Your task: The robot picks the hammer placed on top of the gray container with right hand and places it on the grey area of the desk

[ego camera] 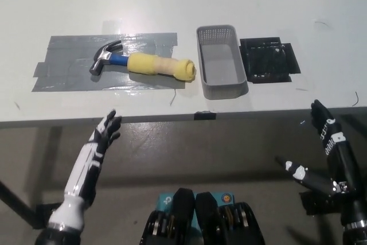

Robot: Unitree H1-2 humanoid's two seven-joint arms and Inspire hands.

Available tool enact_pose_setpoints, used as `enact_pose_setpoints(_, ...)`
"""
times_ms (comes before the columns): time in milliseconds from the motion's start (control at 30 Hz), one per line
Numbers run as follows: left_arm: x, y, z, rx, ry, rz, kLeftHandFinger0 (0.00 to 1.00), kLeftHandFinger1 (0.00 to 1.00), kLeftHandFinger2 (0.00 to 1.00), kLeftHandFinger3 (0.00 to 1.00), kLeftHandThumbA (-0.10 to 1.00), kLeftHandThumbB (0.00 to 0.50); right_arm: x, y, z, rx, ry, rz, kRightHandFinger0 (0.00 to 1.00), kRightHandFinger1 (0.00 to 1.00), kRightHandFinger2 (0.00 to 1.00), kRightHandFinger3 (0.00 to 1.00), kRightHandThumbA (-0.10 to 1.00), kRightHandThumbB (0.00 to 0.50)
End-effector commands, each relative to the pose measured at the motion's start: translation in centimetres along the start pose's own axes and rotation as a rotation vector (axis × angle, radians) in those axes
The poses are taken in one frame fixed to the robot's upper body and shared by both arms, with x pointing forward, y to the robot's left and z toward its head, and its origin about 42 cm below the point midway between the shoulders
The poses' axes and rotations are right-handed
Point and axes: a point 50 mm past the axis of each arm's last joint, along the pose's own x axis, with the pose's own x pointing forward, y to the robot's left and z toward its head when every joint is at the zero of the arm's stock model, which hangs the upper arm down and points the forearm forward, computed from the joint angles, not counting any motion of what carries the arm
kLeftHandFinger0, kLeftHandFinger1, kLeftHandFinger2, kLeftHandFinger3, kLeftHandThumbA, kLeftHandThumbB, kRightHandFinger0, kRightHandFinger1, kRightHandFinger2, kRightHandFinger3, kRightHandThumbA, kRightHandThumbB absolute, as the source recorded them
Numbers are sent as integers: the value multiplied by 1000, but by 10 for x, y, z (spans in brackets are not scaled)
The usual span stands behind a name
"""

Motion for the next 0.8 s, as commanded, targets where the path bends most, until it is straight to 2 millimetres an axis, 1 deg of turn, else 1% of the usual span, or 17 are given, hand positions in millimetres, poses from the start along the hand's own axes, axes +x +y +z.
enact_pose_setpoints(0,-4,6,12,1,-90,41,1000,1000,1000,1000,1000,103,-4,8,3,62,-85,20,1000,1000,1000,1000,998,161)
enact_pose_setpoints(67,-9,6,10,-1,-68,40,1000,1000,1000,1000,1000,121,-7,13,0,84,-76,36,1000,1000,1000,1000,1000,202)
enact_pose_setpoints(167,-17,6,6,-2,-57,41,1000,1000,1000,1000,1000,110,-14,18,-6,80,-60,49,1000,1000,1000,1000,999,199)
enact_pose_setpoints(300,-26,4,2,-7,-28,34,1000,1000,1000,1000,1000,124,-25,21,-13,74,-41,61,1000,1000,1000,1000,975,187)
enact_pose_setpoints(400,-30,4,-1,-3,-25,37,1000,1000,1000,1000,1000,121,-28,23,-16,58,-39,76,1000,1000,1000,1000,968,179)
enact_pose_setpoints(433,-31,5,-2,-4,-25,39,1000,1000,1000,1000,1000,118,-27,24,-16,53,-40,80,1000,1000,1000,1000,964,185)
enact_pose_setpoints(533,-31,7,-3,-5,-22,49,1000,1000,1000,1000,1000,116,-21,28,-16,47,-43,95,1000,1000,1000,1000,918,175)
enact_pose_setpoints(600,-29,8,-3,-7,-22,54,1000,1000,1000,1000,1000,119,-16,29,-15,44,-46,103,1000,1000,1000,1000,909,174)
enact_pose_setpoints(667,-26,9,-3,-10,-23,55,1000,1000,1000,1000,1000,117,-11,30,-14,39,-46,107,1000,1000,1000,1000,911,191)
enact_pose_setpoints(700,-23,10,-2,-12,-28,56,1000,1000,1000,1000,1000,114,-7,29,-13,37,-51,108,1000,1000,1000,1000,913,188)
enact_pose_setpoints(767,-26,10,-4,-14,-23,53,1000,1000,1000,1000,1000,105,-8,29,-13,39,-47,110,1000,1000,1000,1000,913,186)
